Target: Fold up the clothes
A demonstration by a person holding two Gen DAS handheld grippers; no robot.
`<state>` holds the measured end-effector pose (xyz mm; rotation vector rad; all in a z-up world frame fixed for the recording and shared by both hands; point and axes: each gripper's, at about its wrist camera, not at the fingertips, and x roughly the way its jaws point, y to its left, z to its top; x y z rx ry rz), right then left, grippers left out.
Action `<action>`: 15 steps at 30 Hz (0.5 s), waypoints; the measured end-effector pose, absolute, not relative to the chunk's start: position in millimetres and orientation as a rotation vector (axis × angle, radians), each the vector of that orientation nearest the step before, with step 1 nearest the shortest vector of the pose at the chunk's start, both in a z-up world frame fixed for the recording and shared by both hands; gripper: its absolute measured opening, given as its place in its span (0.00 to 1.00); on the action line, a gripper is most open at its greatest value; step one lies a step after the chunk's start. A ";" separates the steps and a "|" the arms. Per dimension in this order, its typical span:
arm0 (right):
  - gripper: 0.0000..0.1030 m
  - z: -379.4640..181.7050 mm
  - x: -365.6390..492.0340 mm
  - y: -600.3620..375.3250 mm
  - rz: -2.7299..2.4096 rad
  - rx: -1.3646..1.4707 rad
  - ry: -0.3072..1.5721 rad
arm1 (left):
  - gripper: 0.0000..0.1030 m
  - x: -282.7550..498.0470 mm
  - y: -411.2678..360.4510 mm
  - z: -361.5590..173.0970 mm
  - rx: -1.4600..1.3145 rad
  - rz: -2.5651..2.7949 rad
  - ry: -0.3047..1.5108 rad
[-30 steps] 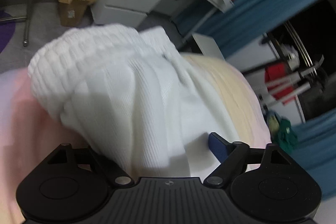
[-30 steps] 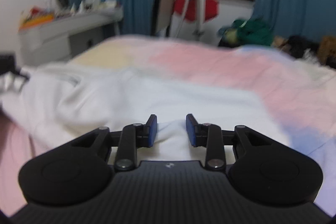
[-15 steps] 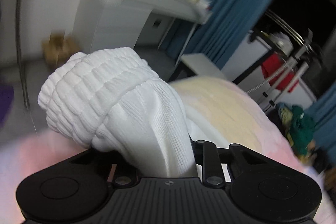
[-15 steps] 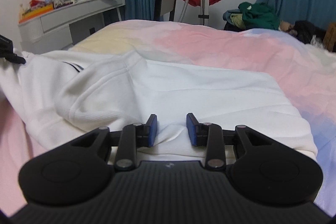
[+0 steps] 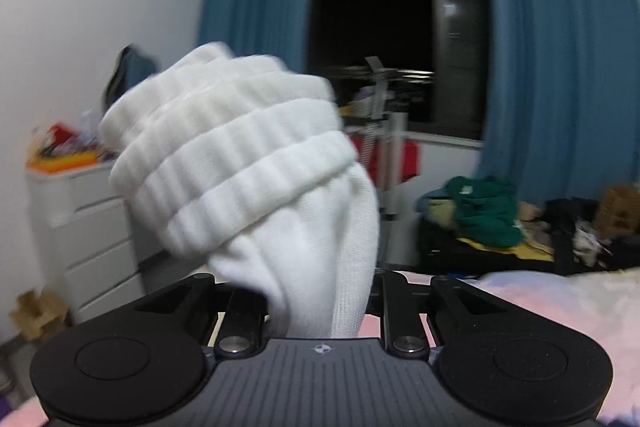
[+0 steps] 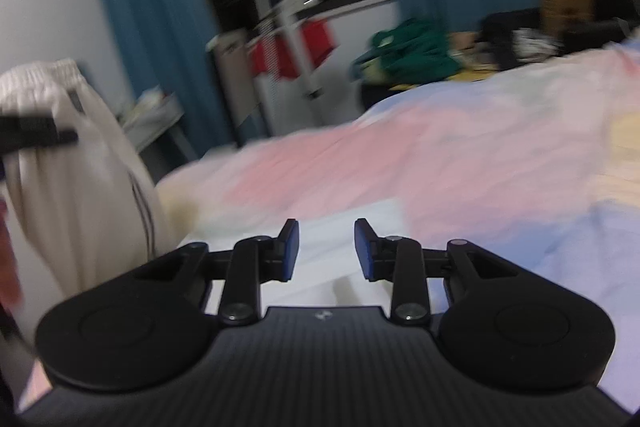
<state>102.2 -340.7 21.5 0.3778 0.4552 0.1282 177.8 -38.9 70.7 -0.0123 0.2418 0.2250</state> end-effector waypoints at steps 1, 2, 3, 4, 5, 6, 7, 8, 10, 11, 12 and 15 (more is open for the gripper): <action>0.33 21.9 100.7 -355.6 0.120 0.439 0.435 | 0.21 176.5 -63.3 60.3 0.027 0.220 0.230; 0.33 22.0 99.1 -370.7 0.114 0.504 0.413 | 0.21 175.6 -86.0 48.5 0.064 0.213 0.222; 0.33 21.7 97.4 -382.7 0.110 0.556 0.395 | 0.21 175.6 -105.1 33.8 0.100 0.199 0.223; 0.33 21.3 95.7 -394.1 0.106 0.607 0.378 | 0.21 175.5 -124.3 19.1 0.135 0.184 0.223; 0.33 20.5 95.0 -402.5 0.098 0.634 0.363 | 0.21 175.2 -142.0 4.0 0.171 0.172 0.224; 0.33 19.6 94.5 -410.3 0.089 0.656 0.349 | 0.21 174.2 -156.8 -12.0 0.209 0.165 0.226; 0.33 17.2 93.4 -415.5 0.080 0.673 0.345 | 0.22 173.1 -170.6 -27.6 0.246 0.159 0.230; 0.33 13.7 93.6 -420.0 0.078 0.693 0.346 | 0.22 171.7 -182.1 -42.2 0.284 0.158 0.237; 0.33 7.3 98.1 -428.3 0.091 0.737 0.361 | 0.23 171.5 -199.3 -66.0 0.345 0.162 0.252; 0.33 5.0 100.5 -430.2 0.096 0.749 0.366 | 0.23 173.0 -204.6 -74.5 0.375 0.157 0.268; 0.33 3.0 102.8 -431.7 0.101 0.759 0.370 | 0.23 176.2 -207.9 -81.0 0.400 0.148 0.284; 0.33 -1.4 108.5 -434.7 0.127 0.792 0.375 | 0.26 176.0 -212.2 -89.8 0.457 0.130 0.282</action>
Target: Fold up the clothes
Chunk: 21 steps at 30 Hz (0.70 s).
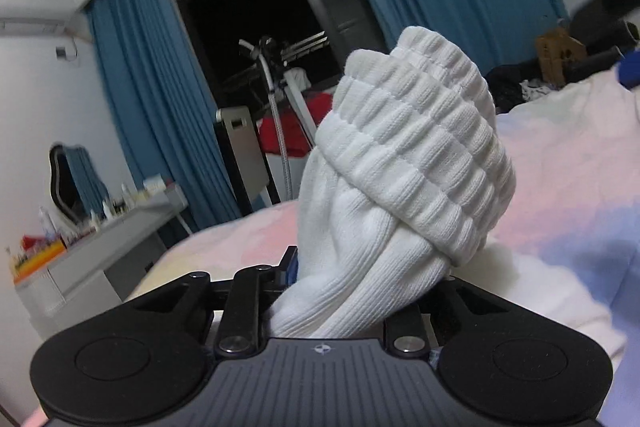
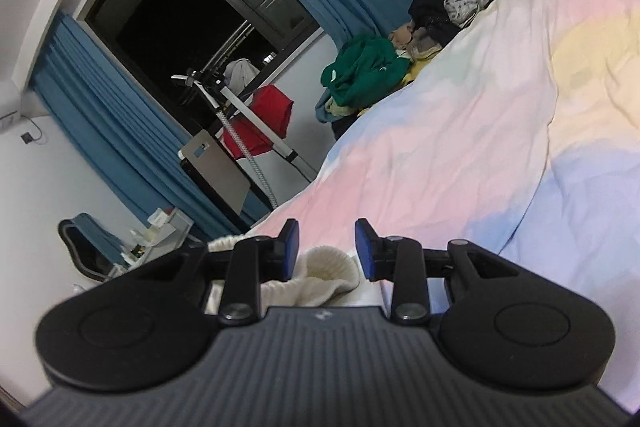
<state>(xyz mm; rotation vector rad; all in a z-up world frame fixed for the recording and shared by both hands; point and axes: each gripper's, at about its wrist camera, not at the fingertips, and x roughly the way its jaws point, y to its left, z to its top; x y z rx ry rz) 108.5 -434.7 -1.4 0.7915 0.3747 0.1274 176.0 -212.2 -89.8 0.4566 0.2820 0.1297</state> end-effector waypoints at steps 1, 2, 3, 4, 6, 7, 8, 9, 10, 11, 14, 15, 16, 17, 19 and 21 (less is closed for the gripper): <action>0.33 -2.7 108.4 -434.5 0.137 0.801 0.377 | 0.29 176.2 -212.3 -89.8 0.474 0.118 0.292; 0.33 -4.0 108.0 -434.2 0.146 0.811 0.379 | 0.31 176.1 -210.6 -90.3 0.488 0.103 0.306; 0.33 -4.7 108.3 -432.5 0.153 0.816 0.382 | 0.36 175.4 -204.9 -92.0 0.497 0.080 0.328; 0.33 -5.2 109.4 -431.0 0.161 0.818 0.388 | 0.44 173.4 -198.7 -93.5 0.507 0.050 0.353; 0.33 -6.4 112.0 -428.3 0.183 0.826 0.399 | 0.51 164.3 -185.2 -95.4 0.532 -0.036 0.404; 0.34 -6.8 113.0 -427.1 0.196 0.832 0.402 | 0.57 159.1 -181.0 -96.0 0.549 -0.064 0.408; 0.34 -7.1 113.0 -424.9 0.204 0.834 0.403 | 0.62 154.0 -176.7 -96.6 0.565 -0.092 0.412; 0.34 -7.5 112.7 -422.5 0.211 0.835 0.404 | 0.68 148.4 -170.7 -96.6 0.576 -0.120 0.415; 0.34 -8.1 112.8 -420.5 0.217 0.840 0.410 | 0.74 141.9 -160.9 -95.2 0.576 -0.148 0.413; 0.35 -8.9 113.0 -418.6 0.223 0.846 0.417 | 0.76 135.3 -151.0 -93.9 0.575 -0.176 0.411; 0.41 -11.1 113.5 -412.8 0.241 0.864 0.438 | 0.77 115.9 -126.6 -90.3 0.582 -0.182 0.413; 0.50 -12.3 114.0 -409.7 0.246 0.861 0.443 | 0.77 109.4 -117.7 -88.8 0.580 -0.170 0.416; 0.62 -14.4 114.6 -406.4 0.246 0.847 0.442 | 0.77 102.7 -104.2 -85.3 0.569 -0.159 0.416; 0.68 -17.0 115.5 -404.3 0.236 0.839 0.442 | 0.77 98.0 -86.3 -79.2 0.550 -0.155 0.406; 0.72 -23.2 118.9 -403.1 0.194 0.853 0.465 | 0.79 90.8 -55.4 -70.2 0.487 -0.128 0.393; 0.73 -28.0 121.5 -403.2 0.188 0.903 0.489 | 0.79 87.6 -28.3 -63.4 0.405 -0.090 0.390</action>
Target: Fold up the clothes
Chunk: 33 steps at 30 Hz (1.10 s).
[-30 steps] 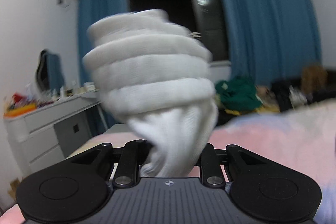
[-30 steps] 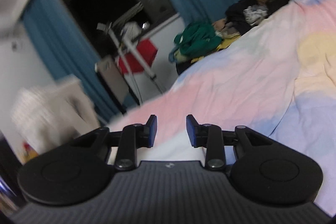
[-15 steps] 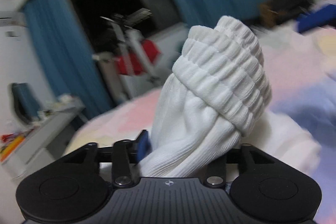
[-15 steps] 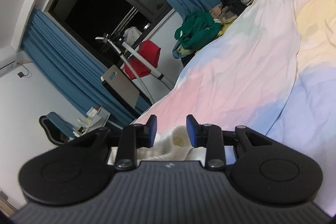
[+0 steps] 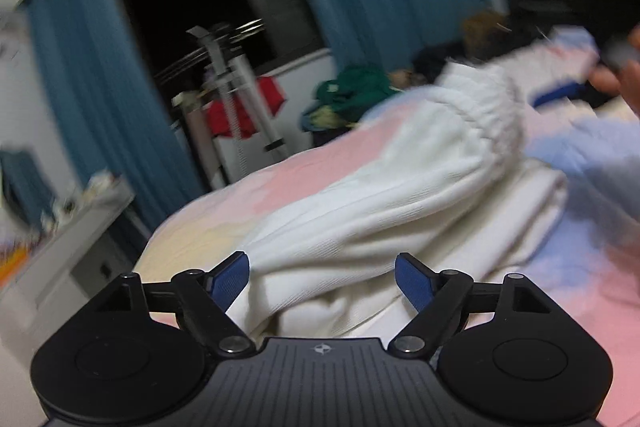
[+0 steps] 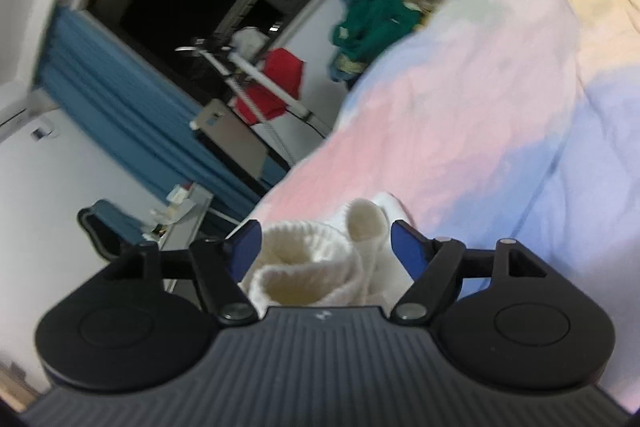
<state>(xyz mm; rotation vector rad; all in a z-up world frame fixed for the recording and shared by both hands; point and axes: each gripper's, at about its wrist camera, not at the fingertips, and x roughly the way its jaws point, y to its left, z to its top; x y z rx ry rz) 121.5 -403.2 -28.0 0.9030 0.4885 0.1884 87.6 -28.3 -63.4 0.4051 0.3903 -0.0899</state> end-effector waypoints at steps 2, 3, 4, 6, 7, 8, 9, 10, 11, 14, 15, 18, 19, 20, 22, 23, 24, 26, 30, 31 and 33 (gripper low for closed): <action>0.75 -30.6 120.8 -401.5 0.207 0.961 0.505 | 0.79 98.9 -8.4 -59.2 0.304 -0.043 0.418; 0.76 -30.3 119.1 -399.4 0.207 0.981 0.510 | 0.79 104.5 1.5 -57.2 0.253 -0.020 0.431; 0.80 -28.6 116.0 -396.3 0.194 0.991 0.510 | 0.82 109.2 11.9 -55.0 0.204 -0.007 0.444; 0.81 -24.7 109.4 -389.6 0.165 1.005 0.508 | 0.83 114.7 34.4 -50.1 0.111 -0.027 0.469; 0.81 -21.3 106.4 -384.9 0.156 1.001 0.506 | 0.83 117.2 43.9 -48.4 0.070 -0.038 0.480; 0.81 -18.0 103.7 -380.5 0.153 0.995 0.501 | 0.83 119.6 50.0 -48.7 0.047 -0.052 0.485; 0.81 -15.2 101.2 -376.5 0.158 0.984 0.497 | 0.83 123.0 56.8 -49.3 0.038 -0.064 0.484; 0.81 -13.4 99.8 -372.9 0.161 0.978 0.506 | 0.84 125.6 62.1 -50.1 0.033 -0.071 0.483; 0.81 -11.8 98.8 -369.5 0.164 0.974 0.518 | 0.84 126.6 63.4 -50.5 0.033 -0.068 0.484; 0.81 -12.8 94.7 -359.8 0.173 0.986 0.565 | 0.85 113.4 54.4 -55.5 0.017 -0.063 0.495; 0.81 -15.3 93.0 -356.5 0.173 0.993 0.584 | 0.85 111.4 52.8 -56.8 0.018 -0.062 0.495; 0.81 -24.1 88.8 -345.5 0.189 1.000 0.630 | 0.87 104.6 42.3 -65.7 0.018 -0.056 0.508; 0.81 -28.0 89.8 -341.6 0.211 1.005 0.638 | 0.88 97.6 41.3 -68.7 0.009 -0.050 0.519; 0.81 -32.1 91.3 -337.8 0.236 1.011 0.645 | 0.88 97.7 42.4 -70.7 -0.004 -0.041 0.532; 0.81 -39.3 95.1 -331.5 0.260 1.014 0.648 | 0.88 105.2 47.1 -76.1 -0.037 -0.007 0.567; 0.81 -42.0 97.8 -329.6 0.252 1.006 0.642 | 0.88 109.7 50.6 -78.6 -0.054 0.013 0.586; 0.81 -44.6 100.6 -327.9 0.240 0.996 0.634 | 0.88 113.1 55.0 -80.8 -0.080 0.027 0.604; 0.81 -51.7 110.2 -327.4 0.229 1.026 0.630 | 0.89 115.5 67.5 -83.1 -0.169 0.027 0.630; 0.72 -59.2 122.5 -329.6 0.203 1.024 0.603 | 0.89 113.7 82.0 -84.6 -0.274 0.033 0.644; 0.70 -59.9 124.2 -329.2 0.199 1.001 0.600 | 0.88 113.0 82.9 -84.8 -0.284 0.033 0.644; 0.60 -60.0 128.0 -328.0 0.186 0.960 0.603 | 0.88 111.8 84.6 -84.5 -0.295 0.035 0.644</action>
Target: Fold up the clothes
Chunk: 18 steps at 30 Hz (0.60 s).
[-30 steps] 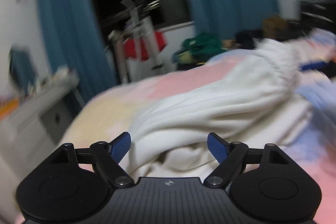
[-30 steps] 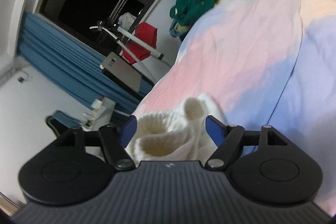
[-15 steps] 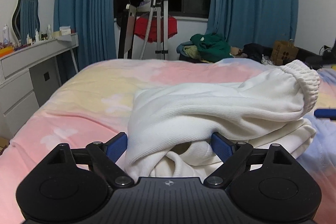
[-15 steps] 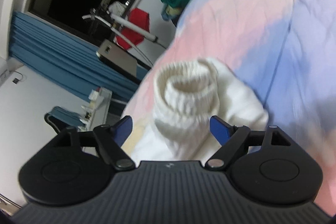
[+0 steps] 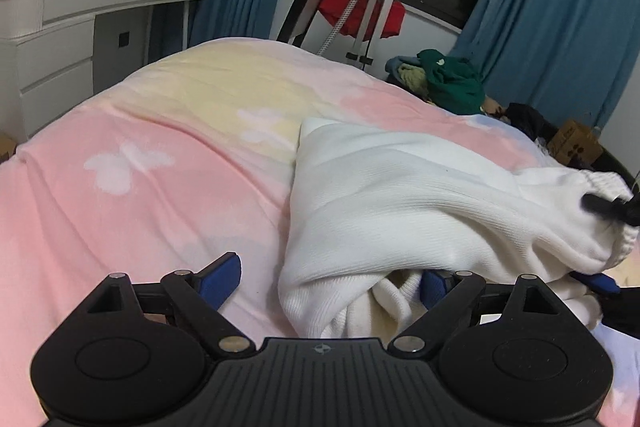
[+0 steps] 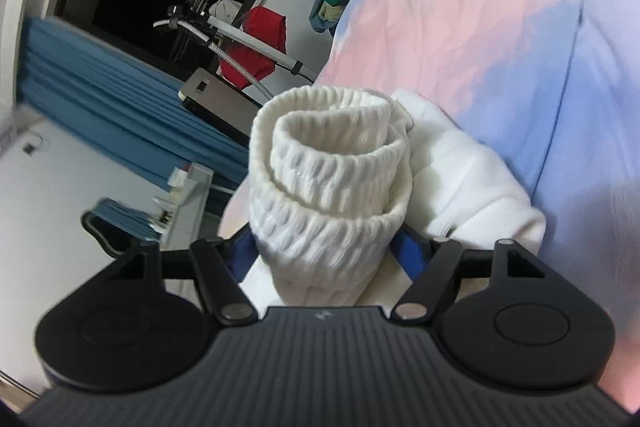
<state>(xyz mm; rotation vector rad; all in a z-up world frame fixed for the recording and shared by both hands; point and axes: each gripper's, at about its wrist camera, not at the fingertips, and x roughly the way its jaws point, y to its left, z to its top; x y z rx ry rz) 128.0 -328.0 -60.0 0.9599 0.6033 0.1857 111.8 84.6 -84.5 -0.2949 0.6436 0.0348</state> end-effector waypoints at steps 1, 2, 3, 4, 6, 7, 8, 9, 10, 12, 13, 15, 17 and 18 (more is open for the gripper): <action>0.49 -58.5 128.6 -327.5 0.176 0.941 0.602 | 0.88 111.2 85.4 -84.2 -0.297 0.036 0.642; 0.42 -57.0 128.9 -327.1 0.167 0.921 0.601 | 0.88 110.3 86.1 -84.1 -0.298 0.037 0.639; 0.40 -51.7 127.7 -326.6 0.174 0.893 0.585 | 0.88 109.3 87.1 -84.0 -0.300 0.037 0.636; 0.37 -45.5 126.1 -326.1 0.185 0.862 0.565 | 0.88 108.4 87.9 -83.8 -0.304 0.036 0.632; 0.34 -30.7 122.1 -325.5 0.220 0.799 0.508 | 0.87 106.7 89.0 -82.2 -0.317 0.032 0.626; 0.33 -23.1 117.8 -327.7 0.255 0.782 0.454 | 0.87 105.7 89.6 -81.3 -0.326 0.024 0.619; 0.33 -15.7 113.3 -330.5 0.292 0.768 0.397 | 0.87 104.8 90.3 -80.5 -0.334 0.017 0.613; 0.33 -11.0 110.1 -332.1 0.294 0.733 0.371 | 0.87 104.0 91.5 -79.9 -0.348 0.008 0.610; 0.33 -6.9 107.3 -333.4 0.289 0.693 0.352 | 0.87 104.0 94.3 -80.1 -0.372 0.000 0.615; 0.33 -11.6 107.5 -340.1 0.247 0.663 0.375 | 0.87 104.8 100.4 -82.2 -0.416 -0.011 0.633; 0.33 -19.1 110.1 -344.3 0.219 0.664 0.411 | 0.87 105.6 102.7 -84.3 -0.429 -0.015 0.642; 0.33 -37.2 119.1 -350.5 0.161 0.663 0.511 | 0.87 108.0 105.8 -87.7 -0.445 -0.024 0.660; 0.33 -48.1 125.5 -351.8 0.140 0.654 0.554 | 0.87 110.5 108.1 -90.2 -0.454 -0.033 0.675; 0.33 -50.3 126.6 -351.6 0.141 0.650 0.551 | 0.87 111.0 109.2 -90.4 -0.453 -0.036 0.675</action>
